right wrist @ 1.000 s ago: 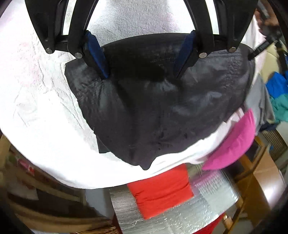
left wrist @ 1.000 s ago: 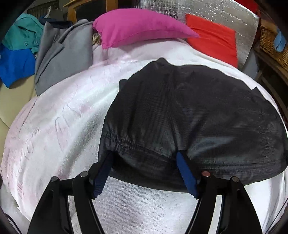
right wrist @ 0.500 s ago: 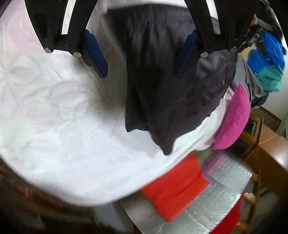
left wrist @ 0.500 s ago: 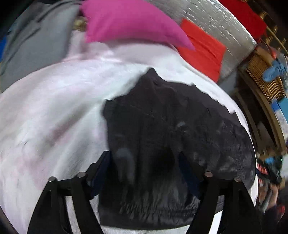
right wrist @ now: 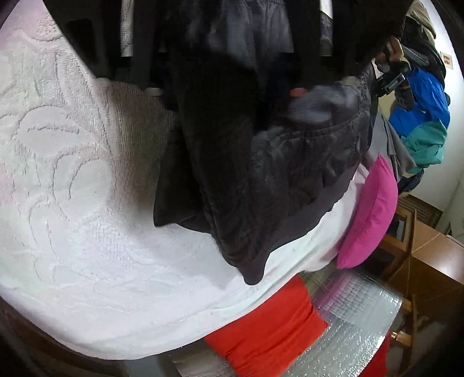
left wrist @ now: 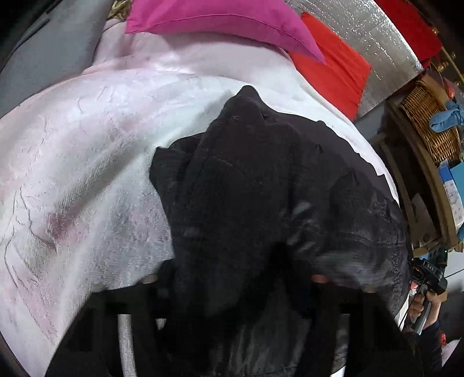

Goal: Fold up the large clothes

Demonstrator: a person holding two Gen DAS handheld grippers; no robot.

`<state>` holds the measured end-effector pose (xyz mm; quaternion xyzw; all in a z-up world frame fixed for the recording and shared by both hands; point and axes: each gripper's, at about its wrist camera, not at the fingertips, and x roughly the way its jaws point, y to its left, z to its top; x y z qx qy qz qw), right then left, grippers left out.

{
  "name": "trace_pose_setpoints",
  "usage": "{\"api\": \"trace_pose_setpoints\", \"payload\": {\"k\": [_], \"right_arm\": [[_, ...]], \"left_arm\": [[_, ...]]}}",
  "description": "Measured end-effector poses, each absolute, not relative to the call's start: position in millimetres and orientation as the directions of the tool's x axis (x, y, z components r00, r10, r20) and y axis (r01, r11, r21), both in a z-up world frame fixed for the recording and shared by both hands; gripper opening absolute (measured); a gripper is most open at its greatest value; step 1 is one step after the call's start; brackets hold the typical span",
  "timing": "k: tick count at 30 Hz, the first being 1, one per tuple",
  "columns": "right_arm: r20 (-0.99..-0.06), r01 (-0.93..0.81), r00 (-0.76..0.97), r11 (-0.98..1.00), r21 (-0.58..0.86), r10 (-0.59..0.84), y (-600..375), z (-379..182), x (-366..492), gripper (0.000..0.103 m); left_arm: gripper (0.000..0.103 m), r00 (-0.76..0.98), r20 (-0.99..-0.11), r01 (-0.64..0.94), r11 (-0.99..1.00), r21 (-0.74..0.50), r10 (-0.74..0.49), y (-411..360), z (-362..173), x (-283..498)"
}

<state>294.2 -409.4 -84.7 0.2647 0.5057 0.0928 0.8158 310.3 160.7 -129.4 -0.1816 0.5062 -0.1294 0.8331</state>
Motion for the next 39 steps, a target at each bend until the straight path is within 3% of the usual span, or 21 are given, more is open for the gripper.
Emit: {"api": "trace_pose_setpoints", "payload": {"k": [1,3,5,12,16,18,20,21,22,24,27,30,33,39], "right_arm": [[-0.773,0.111,0.474,0.842,0.528,0.422,-408.8,-79.8,293.8,0.018],[-0.775,0.097,0.480,0.854,0.511,0.410,-403.9,-65.9,292.7,0.014],[-0.780,0.063,0.488,0.875,0.480,0.392,-393.8,-42.3,290.7,0.013],[-0.719,-0.093,0.574,0.904,0.417,0.391,-368.4,57.9,242.7,0.011],[-0.714,-0.096,0.592,0.912,0.399,0.375,-376.2,61.0,187.8,0.011],[-0.723,-0.066,0.574,0.902,0.427,0.384,-384.2,30.9,160.4,0.012],[-0.750,-0.014,0.539,0.894,0.449,0.385,-388.2,-11.2,146.1,0.017],[-0.792,0.052,0.495,0.897,0.439,0.358,-391.8,-43.2,140.2,0.026],[-0.823,0.127,0.465,0.895,0.427,0.327,-398.0,-70.1,133.2,0.039],[-0.796,0.189,0.503,0.856,0.482,0.337,-408.5,-87.2,119.0,0.052],[-0.753,0.224,0.595,0.842,0.490,0.280,-416.1,-69.3,96.6,0.055],[-0.716,0.209,0.673,0.880,0.426,0.187,-413.1,-32.9,81.2,0.055],[-0.683,0.153,0.704,0.898,0.414,0.195,-394.6,-11.3,80.3,0.062],[-0.703,-0.009,0.666,0.945,0.326,0.249,-314.7,-9.4,104.9,0.063]], "left_arm": [[0.034,0.453,-0.793,0.041,0.898,-0.437,-0.407,158.0,-125.6,310.6],[0.021,0.470,-0.797,0.048,0.913,-0.406,-0.379,152.8,-111.0,309.7],[0.018,0.511,-0.792,0.070,0.934,-0.350,-0.335,145.7,-85.2,305.2],[0.017,0.661,-0.674,0.149,0.939,-0.311,-0.328,140.1,3.2,230.5],[0.018,0.677,-0.653,0.149,0.932,-0.331,-0.340,151.5,-13.3,169.1],[0.020,0.647,-0.675,0.138,0.925,-0.355,-0.356,152.5,-50.0,150.1],[0.027,0.565,-0.761,0.080,0.939,-0.333,-0.318,147.5,-100.0,148.0],[0.041,0.532,-0.792,0.057,0.946,-0.320,-0.300,147.5,-118.1,147.7],[0.050,0.526,-0.799,0.043,0.947,-0.317,-0.291,148.8,-134.0,145.8],[0.059,0.569,-0.773,0.011,0.943,-0.334,-0.280,157.4,-133.1,138.4],[0.059,0.597,-0.764,-0.020,0.947,-0.321,-0.247,171.7,-107.9,131.8],[0.059,0.696,-0.705,-0.063,0.968,-0.244,-0.133,180.9,-71.7,116.0],[0.059,0.714,-0.684,-0.025,0.971,-0.240,-0.150,170.2,-56.8,113.4],[0.059,0.696,-0.699,0.113,0.986,-0.121,-0.166,95.7,-63.4,119.2]]}}
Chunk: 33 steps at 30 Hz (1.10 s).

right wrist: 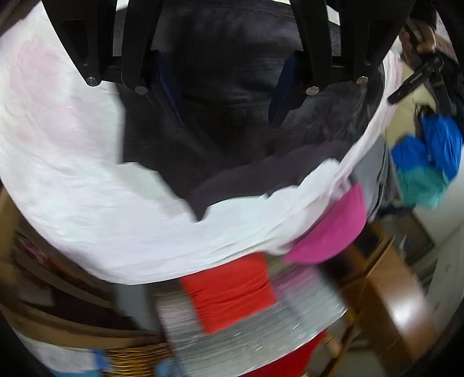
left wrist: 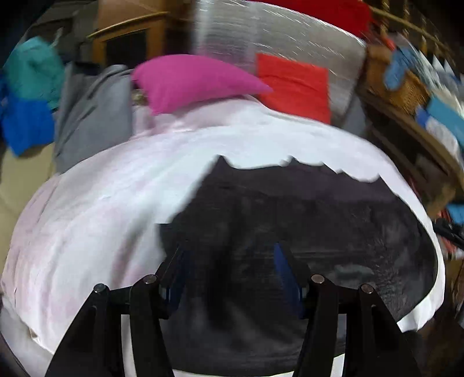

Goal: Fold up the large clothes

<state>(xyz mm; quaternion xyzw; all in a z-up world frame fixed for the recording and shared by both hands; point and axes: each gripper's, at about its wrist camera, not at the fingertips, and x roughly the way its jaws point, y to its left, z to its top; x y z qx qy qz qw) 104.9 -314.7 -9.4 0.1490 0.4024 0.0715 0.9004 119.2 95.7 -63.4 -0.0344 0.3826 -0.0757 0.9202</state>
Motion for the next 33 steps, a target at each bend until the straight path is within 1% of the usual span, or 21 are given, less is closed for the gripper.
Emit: {"api": "trace_pose_setpoints", "payload": {"k": [3,5,6,8,9,11,13,15,16,18,22,26,29,31,33], "right_arm": [[-0.726,-0.035,0.650,0.964,0.265,0.223,-286.4,-19.1,120.6,0.063],[-0.740,-0.044,0.640,0.972,0.232,0.206,-276.9,-27.8,124.9,0.065],[-0.761,-0.036,0.624,0.980,0.198,0.177,-271.6,-35.9,130.6,0.068],[-0.818,-0.006,0.560,0.987,0.160,0.136,-269.9,-58.4,143.5,0.069],[-0.829,0.001,0.543,0.987,0.158,0.133,-270.7,-66.4,145.3,0.069],[-0.823,0.009,0.556,0.989,0.151,0.120,-270.6,-67.9,141.8,0.069],[-0.815,0.017,0.566,0.987,0.161,0.123,-270.2,-59.6,134.2,0.069],[-0.792,0.010,0.595,0.985,0.174,0.134,-269.1,-47.6,121.1,0.069],[-0.783,0.005,0.606,0.984,0.180,0.140,-267.9,-43.4,113.6,0.071],[-0.773,-0.003,0.616,0.982,0.187,0.149,-263.2,-40.2,100.4,0.071],[-0.789,-0.003,0.589,0.977,0.213,0.174,-258.2,-44.4,74.9,0.072],[-0.812,0.010,0.556,0.975,0.224,0.181,-252.4,-47.5,64.0,0.073],[-0.782,0.001,0.586,0.965,0.264,0.213,-247.5,-30.6,49.5,0.074],[-0.756,-0.009,0.615,0.961,0.276,0.223,-241.1,-17.0,36.0,0.077],[-0.735,-0.025,0.636,0.958,0.287,0.237,-233.3,-6.4,21.8,0.077]], "left_arm": [[0.060,0.682,-0.707,0.148,0.982,-0.113,-0.184,72.1,-67.3,123.3],[0.060,0.667,-0.731,0.143,0.988,-0.063,-0.144,55.6,-79.3,132.6],[0.060,0.642,-0.757,0.135,0.990,-0.044,-0.121,52.0,-86.4,134.4],[0.061,0.588,-0.803,0.113,0.993,-0.039,-0.098,48.7,-106.2,146.5],[0.062,0.588,-0.803,0.099,0.994,-0.051,-0.100,50.7,-110.0,147.4],[0.062,0.596,-0.797,0.087,0.994,-0.059,-0.100,55.3,-105.3,141.9],[0.062,0.608,-0.787,0.081,0.994,-0.067,-0.103,61.4,-99.3,136.2],[0.062,0.625,-0.776,0.059,0.997,-0.054,-0.079,69.9,-94.1,128.5],[0.062,0.631,-0.772,0.047,0.997,-0.057,-0.074,75.0,-93.0,124.8],[0.062,0.618,-0.784,0.019,0.998,-0.063,-0.061,85.9,-94.8,118.2],[0.062,0.608,-0.791,-0.017,0.995,-0.101,-0.069,97.8,-98.5,102.2],[0.062,0.612,-0.788,-0.013,0.995,-0.095,-0.067,95.6,-91.1,82.2],[0.063,0.632,-0.771,-0.003,0.995,-0.104,-0.079,91.2,-80.9,61.7],[0.064,0.648,-0.757,0.006,0.995,-0.100,-0.080,86.5,-73.3,52.1],[0.067,0.667,-0.740,0.019,0.995,-0.099,-0.087,81.3,-65.3,39.0]]}}
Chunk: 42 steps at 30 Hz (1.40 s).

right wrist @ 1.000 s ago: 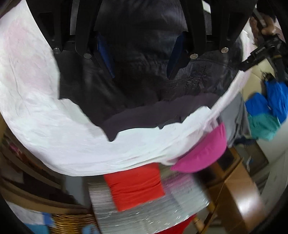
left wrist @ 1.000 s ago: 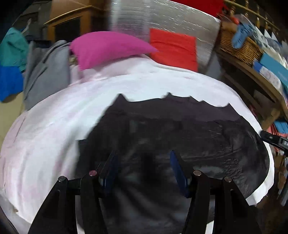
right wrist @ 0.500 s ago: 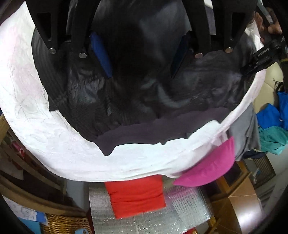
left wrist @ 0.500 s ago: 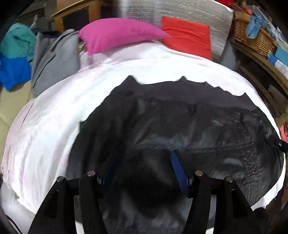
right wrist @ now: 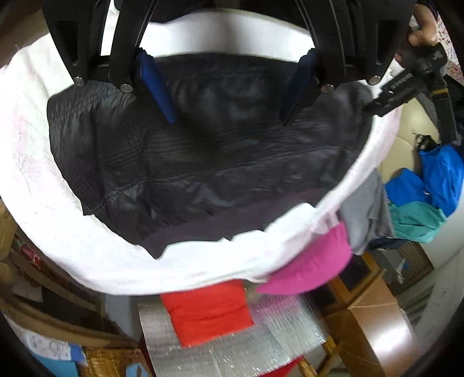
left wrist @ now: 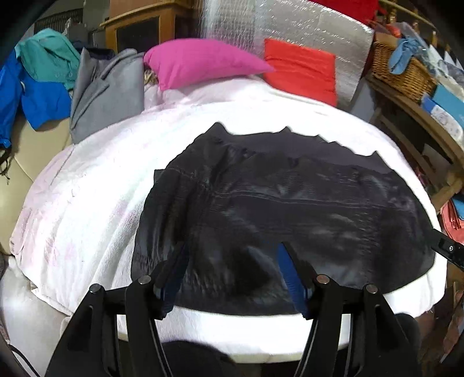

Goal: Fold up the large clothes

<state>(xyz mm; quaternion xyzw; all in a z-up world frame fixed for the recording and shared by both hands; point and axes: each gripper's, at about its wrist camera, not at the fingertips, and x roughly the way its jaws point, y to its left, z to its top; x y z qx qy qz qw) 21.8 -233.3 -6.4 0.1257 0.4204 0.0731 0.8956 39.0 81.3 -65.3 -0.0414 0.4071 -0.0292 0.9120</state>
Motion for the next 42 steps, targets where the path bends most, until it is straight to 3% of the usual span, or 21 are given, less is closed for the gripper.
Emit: {"api": "trace_pose_setpoints", "payload": {"k": [5,13,20,28,42], "right_arm": [[-0.685,-0.054,0.687,0.957,0.284,0.242,-215.3,10.4,-18.5,0.079],[-0.644,-0.061,0.744,0.977,0.203,0.180,-196.3,16.5,-77.4,0.091],[-0.619,-0.050,0.777,0.991,0.126,0.118,-187.5,19.1,-119.5,0.103],[-0.605,-0.031,0.792,0.996,0.084,0.076,-187.6,19.8,-145.2,0.103],[-0.603,-0.006,0.796,0.998,0.059,0.040,-190.8,19.0,-149.4,0.103]], "left_arm": [[0.072,0.709,-0.699,0.046,0.995,-0.090,-0.096,70.3,-46.8,9.7],[0.084,0.753,-0.651,0.056,0.995,-0.083,-0.097,61.4,-34.3,-35.5],[0.086,0.771,-0.635,0.045,0.999,-0.024,-0.050,54.2,-32.6,-71.5],[0.089,0.806,-0.589,0.053,0.999,-0.008,-0.048,50.3,-20.2,-100.0],[0.095,0.805,-0.590,0.079,0.997,-0.005,-0.067,41.9,-21.8,-105.8]]}}
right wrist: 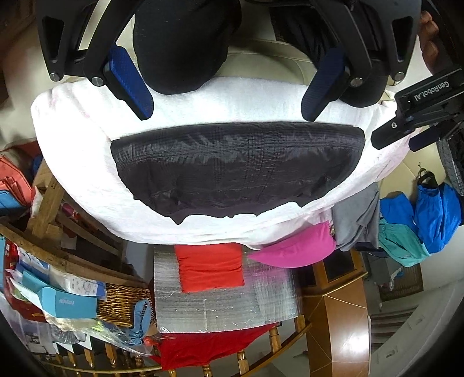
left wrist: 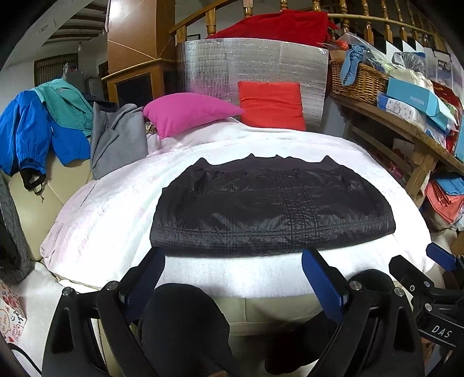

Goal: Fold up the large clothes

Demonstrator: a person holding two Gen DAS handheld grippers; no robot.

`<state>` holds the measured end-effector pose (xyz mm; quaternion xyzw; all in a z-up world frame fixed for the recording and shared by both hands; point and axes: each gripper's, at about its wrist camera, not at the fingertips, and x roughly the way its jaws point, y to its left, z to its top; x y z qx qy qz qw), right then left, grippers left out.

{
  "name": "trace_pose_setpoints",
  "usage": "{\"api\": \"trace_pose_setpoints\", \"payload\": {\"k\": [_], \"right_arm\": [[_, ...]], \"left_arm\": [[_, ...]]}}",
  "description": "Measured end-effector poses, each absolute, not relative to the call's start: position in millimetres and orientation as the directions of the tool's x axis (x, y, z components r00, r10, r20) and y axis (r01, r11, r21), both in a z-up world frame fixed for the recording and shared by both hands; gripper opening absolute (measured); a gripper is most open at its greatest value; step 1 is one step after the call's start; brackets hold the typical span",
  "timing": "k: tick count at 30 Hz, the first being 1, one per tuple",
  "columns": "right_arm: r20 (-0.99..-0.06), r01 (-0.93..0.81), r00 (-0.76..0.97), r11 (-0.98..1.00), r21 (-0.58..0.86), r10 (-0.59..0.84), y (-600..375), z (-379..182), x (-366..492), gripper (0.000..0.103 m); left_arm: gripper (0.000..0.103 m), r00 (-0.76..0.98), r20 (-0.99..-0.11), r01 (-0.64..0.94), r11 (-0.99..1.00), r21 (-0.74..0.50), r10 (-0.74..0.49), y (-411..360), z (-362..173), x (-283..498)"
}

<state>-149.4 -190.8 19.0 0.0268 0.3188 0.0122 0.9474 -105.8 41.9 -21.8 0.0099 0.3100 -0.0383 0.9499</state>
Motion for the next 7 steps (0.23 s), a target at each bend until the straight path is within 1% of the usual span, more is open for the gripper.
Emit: {"api": "trace_pose_setpoints", "payload": {"k": [7], "right_arm": [[-0.600,-0.004,0.800,0.999,0.048,0.032,-190.4,19.6,-150.5,0.103]], "left_arm": [[0.096,0.806,-0.584,0.103,0.994,-0.020,-0.096,40.2,-22.3,-109.7]]}}
